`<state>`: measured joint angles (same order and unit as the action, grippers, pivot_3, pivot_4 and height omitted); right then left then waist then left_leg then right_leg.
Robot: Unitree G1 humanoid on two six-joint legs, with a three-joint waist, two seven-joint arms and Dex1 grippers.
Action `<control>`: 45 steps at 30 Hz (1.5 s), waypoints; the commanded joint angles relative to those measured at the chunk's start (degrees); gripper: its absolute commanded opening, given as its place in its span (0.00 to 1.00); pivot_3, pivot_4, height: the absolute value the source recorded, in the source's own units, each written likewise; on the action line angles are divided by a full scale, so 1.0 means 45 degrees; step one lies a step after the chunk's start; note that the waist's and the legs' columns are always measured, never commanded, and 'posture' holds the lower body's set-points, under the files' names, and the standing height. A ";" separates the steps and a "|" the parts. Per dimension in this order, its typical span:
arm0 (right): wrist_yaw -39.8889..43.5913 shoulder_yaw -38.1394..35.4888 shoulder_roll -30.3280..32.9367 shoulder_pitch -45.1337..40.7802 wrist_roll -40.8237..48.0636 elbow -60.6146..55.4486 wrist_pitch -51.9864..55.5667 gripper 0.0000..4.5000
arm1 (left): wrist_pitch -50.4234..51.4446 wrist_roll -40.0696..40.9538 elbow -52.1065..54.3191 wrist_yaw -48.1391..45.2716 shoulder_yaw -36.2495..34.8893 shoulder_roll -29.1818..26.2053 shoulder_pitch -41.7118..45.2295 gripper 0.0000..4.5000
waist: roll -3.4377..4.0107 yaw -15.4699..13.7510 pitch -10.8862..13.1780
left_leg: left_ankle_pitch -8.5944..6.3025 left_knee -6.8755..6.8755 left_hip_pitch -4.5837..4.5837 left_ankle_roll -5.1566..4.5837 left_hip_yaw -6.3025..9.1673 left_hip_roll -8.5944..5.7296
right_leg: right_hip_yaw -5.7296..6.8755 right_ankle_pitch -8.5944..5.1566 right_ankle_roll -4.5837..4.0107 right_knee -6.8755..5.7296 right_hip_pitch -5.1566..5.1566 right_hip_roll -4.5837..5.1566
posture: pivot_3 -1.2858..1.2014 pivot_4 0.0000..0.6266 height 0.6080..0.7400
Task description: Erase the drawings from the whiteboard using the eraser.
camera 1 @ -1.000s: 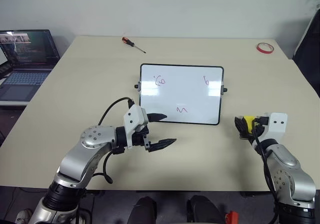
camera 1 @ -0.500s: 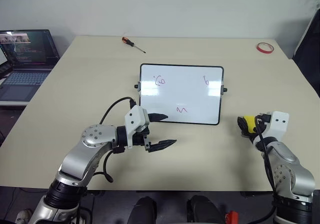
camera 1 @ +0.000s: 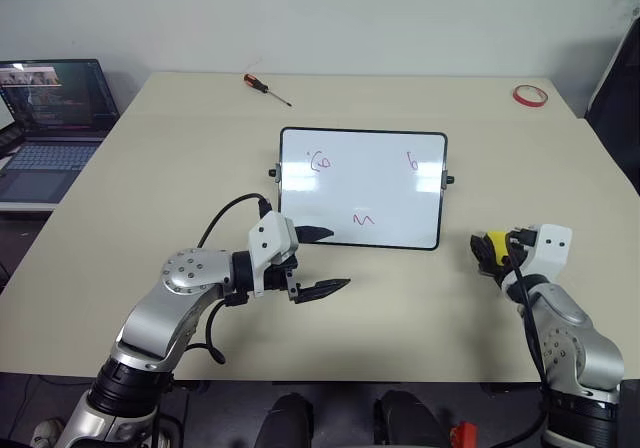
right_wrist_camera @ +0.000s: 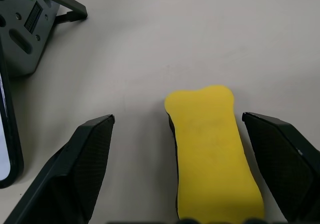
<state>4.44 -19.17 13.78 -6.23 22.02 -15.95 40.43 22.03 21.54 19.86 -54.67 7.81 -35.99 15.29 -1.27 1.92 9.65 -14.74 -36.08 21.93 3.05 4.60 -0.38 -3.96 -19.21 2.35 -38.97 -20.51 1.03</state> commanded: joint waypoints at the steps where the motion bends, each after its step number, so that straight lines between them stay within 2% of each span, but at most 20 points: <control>1: -0.0038 -0.0115 0.0062 -0.0215 0.0056 -0.0213 -0.0146 1.00 | -0.0281 -0.0085 0.0100 -0.0061 -0.0042 0.0002 0.0204 1.00 | 0.0000 0.0000 0.0000 | 0.0000 0.0000 0.0000 0.0000 -0.0001 0.0000 | 0.0000 0.0000 0.0000 0.0000 0.0000 0.0000 | 0.52 0.24 1.00; 3: -0.0060 -0.0125 0.0049 -0.0223 0.0055 -0.0212 -0.0143 1.00 | -0.0251 -0.0077 0.0107 -0.0055 -0.0041 0.0021 0.0235 1.00 | 0.0000 0.0001 0.0000 | 0.0000 0.0000 0.0000 0.0000 -0.0002 0.0000 | 0.0000 0.0000 0.0000 0.0000 0.0000 0.0000 | 0.52 0.24 1.00; 6: -0.0115 -0.0151 0.0027 -0.0230 0.0049 -0.0205 -0.0137 0.87 | -0.0193 -0.0047 0.0135 -0.0034 -0.0047 0.0043 0.0282 1.00 | 0.0000 0.0001 0.0000 | 0.0000 0.0000 0.0000 0.0000 -0.0001 0.0000 | -0.0001 0.0000 0.0000 0.0000 0.0000 0.0000 | 0.52 0.24 1.00; 13: -0.0141 0.0039 -0.0014 -0.0186 -0.0028 -0.0211 -0.0243 0.30 | -0.0161 -0.0027 0.0080 -0.0018 -0.0070 0.0067 0.0430 1.00 | 0.0000 0.0004 0.0000 | 0.0000 0.0000 -0.0001 0.0000 -0.0002 0.0000 | 0.0000 0.0000 0.0000 0.0000 0.0000 0.0000 | 0.52 0.24 1.00; 14: -0.0151 0.0047 -0.0036 -0.0188 -0.0039 -0.0202 -0.0251 0.25 | -0.0142 -0.0011 0.0073 -0.0009 -0.0079 0.0079 0.0465 1.00 | 0.0000 0.0004 0.0000 | 0.0000 0.0000 -0.0001 0.0000 -0.0002 0.0000 | 0.0000 0.0000 0.0000 -0.0001 0.0000 0.0000 | 0.52 0.24 1.00; 32: -0.0202 -0.0015 0.0053 -0.0410 -0.0190 -0.0443 -0.0587 0.24 | 0.0058 0.0182 0.0016 0.0267 -0.0347 0.0234 0.0856 1.00 | 0.0000 0.0006 0.0000 | 0.0000 0.0000 0.0000 0.0000 -0.0003 0.0000 | 0.0004 0.0000 0.0000 -0.0002 -0.0002 0.0000 | 0.52 0.24 1.00; 35: -0.0213 -0.0026 0.0126 -0.0537 -0.0229 -0.0670 -0.0815 0.24 | -0.0073 -0.0144 -0.0087 0.0995 -0.0531 0.0536 0.1052 1.00 | 0.0000 -0.0005 0.0000 | 0.0000 -0.0002 0.0000 0.0000 -0.0001 -0.0001 | 0.0003 0.0000 0.0000 -0.0002 -0.0002 0.0000 | 0.52 0.24 1.00; 40: 0.0142 0.0673 0.0731 -0.0926 -0.1155 -0.1185 -0.2264 0.24 | -0.0378 -0.1497 -0.0513 0.3674 -0.0885 0.1657 0.1130 1.00 | 0.0002 0.0026 0.0001 | 0.0000 -0.0005 0.0002 -0.0001 -0.0006 -0.0005 | 0.0007 0.0000 0.0001 -0.0003 -0.0005 0.0000 | 0.52 0.24 1.00; 45: 0.0381 0.1296 0.0763 -0.1364 -0.1596 -0.1225 -0.3148 0.24 | -0.0550 -0.2021 -0.0626 0.4511 -0.0519 0.2433 0.0919 1.00 | 0.0001 0.0007 0.0001 | 0.0001 -0.0003 0.0008 0.0001 0.0002 0.0000 | 0.0007 0.0000 0.0001 -0.0003 -0.0007 -0.0001 | 0.52 0.24 1.00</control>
<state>5.60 -13.56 16.87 -10.91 15.61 -19.85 28.79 20.87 13.24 15.95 -35.54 5.36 -25.62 19.41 -1.27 1.95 9.66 -14.74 -36.10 21.97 3.06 4.60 -0.39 -3.93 -19.20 2.35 -38.98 -20.54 1.03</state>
